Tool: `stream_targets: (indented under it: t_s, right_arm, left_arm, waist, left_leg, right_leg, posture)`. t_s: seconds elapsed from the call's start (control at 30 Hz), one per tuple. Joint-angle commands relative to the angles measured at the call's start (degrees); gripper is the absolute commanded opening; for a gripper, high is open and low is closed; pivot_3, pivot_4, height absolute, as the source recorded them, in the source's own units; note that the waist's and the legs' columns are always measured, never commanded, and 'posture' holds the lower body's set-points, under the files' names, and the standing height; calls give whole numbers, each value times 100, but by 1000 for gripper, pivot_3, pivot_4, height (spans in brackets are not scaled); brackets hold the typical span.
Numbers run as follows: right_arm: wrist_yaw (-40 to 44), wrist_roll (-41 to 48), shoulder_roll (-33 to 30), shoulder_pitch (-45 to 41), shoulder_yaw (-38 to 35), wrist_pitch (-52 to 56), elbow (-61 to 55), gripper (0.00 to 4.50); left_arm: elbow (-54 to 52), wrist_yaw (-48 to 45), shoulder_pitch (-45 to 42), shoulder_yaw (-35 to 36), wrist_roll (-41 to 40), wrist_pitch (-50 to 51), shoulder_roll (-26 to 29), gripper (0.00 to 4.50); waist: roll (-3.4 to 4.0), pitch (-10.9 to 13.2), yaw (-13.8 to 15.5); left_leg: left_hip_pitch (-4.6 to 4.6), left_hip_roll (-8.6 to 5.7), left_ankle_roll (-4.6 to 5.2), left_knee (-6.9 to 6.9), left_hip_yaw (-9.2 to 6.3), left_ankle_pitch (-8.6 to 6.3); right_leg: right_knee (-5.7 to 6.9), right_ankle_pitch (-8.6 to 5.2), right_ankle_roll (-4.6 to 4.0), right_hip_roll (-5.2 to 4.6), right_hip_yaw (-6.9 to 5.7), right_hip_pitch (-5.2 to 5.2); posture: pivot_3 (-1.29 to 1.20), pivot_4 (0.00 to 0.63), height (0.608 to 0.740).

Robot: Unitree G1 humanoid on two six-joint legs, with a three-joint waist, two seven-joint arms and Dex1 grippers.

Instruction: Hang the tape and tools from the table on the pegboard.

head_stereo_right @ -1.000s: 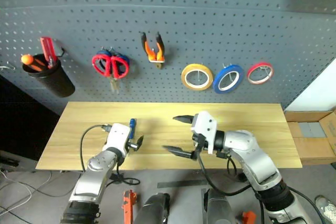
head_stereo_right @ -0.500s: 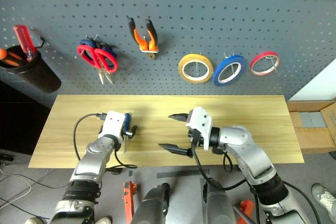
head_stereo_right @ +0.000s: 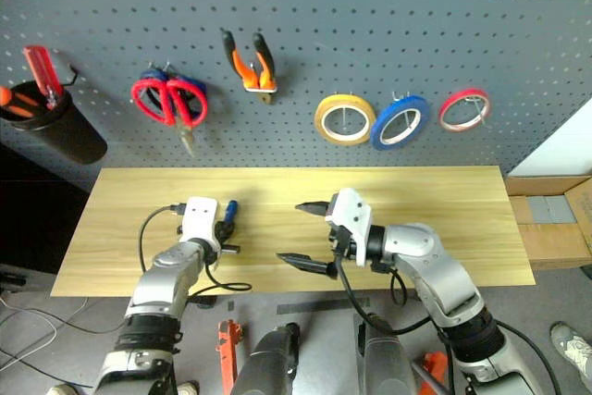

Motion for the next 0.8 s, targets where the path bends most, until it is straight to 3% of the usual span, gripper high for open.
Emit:
stream_targets:
  t_s: [0.03,0.27,0.47,0.63,0.8]
  right_arm:
    - [57,-58,68,-124,-28,-261,51,4500]
    - [409,293,31,-250,-247,-353,93,4500]
    - [494,1085,370,-297,-632,-192,-122,4500]
    - [87,1222,942,-598,-790,-341,4,4500]
    - [-150,999,1328,-1137,-836,-683,455,4500]
  left_arm:
    - [-40,36,57,-77,108,-48,97,464]
    - [-2855,-20,1099,-281,417,-279,426,464]
    - [-4817,769,1777,30,953,-148,136,464]
    - [-5406,1076,1804,162,1405,-596,211,464]
    - [-4766,1079,723,781,1480,-1160,894,464]
  waist:
    - [-4,-8,2]
    - [-62,-72,32]
    - [-83,-327,140]
    - [-81,-576,259]
    - [-83,-763,358]
  left_leg:
    - [-1,0,-1,0,0,0]
    - [-28,5,-50,-10,-5,24]
    - [-49,4,-54,-11,-7,23]
    - [-39,5,-54,-10,-6,24]
    - [-2,10,-48,-11,-19,28]
  right_leg:
    - [-1,0,0,0,-1,-1]
    - [-17,3,-4,-4,-4,-31]
    - [-57,13,-4,-6,-10,-32]
    - [-53,21,-8,2,-13,-21]
    - [-57,29,-19,16,-32,28]
  posture:
    - [25,318,740]
    - [52,226,740]
    - [103,158,740]
    - [146,106,740]
    - [161,86,740]
